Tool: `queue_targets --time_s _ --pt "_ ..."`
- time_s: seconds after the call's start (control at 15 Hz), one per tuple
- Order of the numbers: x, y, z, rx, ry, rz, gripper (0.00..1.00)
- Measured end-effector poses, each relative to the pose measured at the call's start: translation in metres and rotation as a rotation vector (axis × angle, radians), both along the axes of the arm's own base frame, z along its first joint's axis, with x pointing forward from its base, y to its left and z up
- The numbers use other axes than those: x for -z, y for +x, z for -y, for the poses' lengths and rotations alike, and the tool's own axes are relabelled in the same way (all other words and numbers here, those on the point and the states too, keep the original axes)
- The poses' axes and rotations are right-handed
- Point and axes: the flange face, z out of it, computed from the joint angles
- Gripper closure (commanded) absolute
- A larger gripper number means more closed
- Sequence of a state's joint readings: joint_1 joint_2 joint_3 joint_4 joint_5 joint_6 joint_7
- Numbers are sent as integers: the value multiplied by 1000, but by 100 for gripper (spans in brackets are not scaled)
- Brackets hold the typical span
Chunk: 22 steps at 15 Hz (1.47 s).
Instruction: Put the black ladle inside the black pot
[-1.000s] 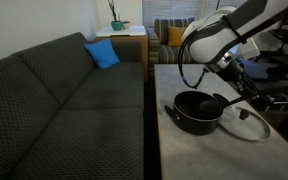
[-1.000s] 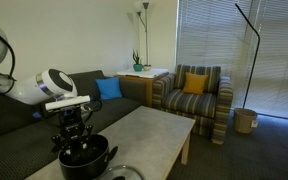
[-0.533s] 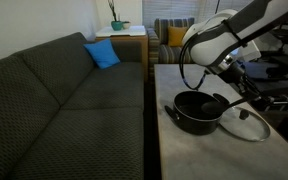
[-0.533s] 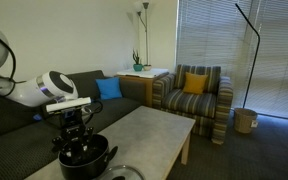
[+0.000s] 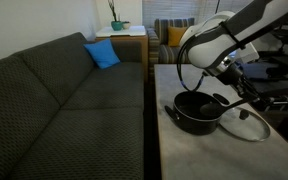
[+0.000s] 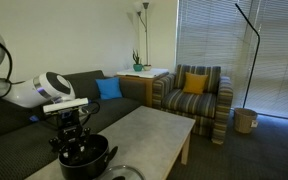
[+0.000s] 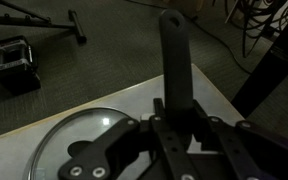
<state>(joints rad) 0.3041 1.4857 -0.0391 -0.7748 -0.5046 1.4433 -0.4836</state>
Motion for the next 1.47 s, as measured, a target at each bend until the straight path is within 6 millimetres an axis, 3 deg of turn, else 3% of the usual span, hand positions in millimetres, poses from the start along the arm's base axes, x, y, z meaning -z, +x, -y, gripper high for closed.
queue_targets --time_s 0.53,0.67,0.73,1.2,1.47 --pt "-3 -1 -10 -22 -5 -4 93" --pt "-7 2 -10 -16 -6 11 45" --pt "-10 4 -11 -14 -7 19 45" --pt "-20 11 -13 -6 -5 51 2" --pt "-22 12 -14 -6 -2 57 0"
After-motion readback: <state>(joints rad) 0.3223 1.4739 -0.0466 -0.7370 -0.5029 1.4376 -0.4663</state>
